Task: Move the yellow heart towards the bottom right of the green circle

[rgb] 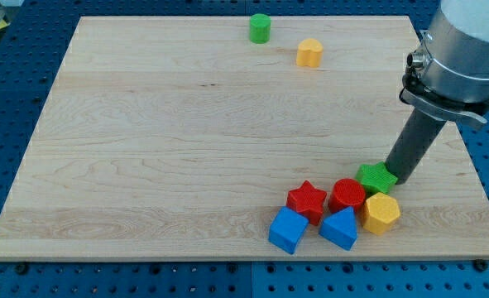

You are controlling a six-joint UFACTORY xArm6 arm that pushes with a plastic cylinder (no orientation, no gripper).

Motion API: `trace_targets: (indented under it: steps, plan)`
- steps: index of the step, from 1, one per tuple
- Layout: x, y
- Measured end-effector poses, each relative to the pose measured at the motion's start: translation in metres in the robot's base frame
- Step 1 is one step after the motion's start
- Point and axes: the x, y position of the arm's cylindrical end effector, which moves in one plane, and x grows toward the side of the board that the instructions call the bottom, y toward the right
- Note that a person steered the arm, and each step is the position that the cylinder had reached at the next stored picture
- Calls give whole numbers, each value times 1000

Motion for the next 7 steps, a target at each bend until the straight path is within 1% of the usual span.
trace_targets:
  steps: [1,2,3,4,5,6,7]
  plan:
    - [-4,1]
    - [-48,33]
    - [-106,70]
    - [-178,70]
    - [-245,54]
    - [-267,15]
    - [-255,-27]
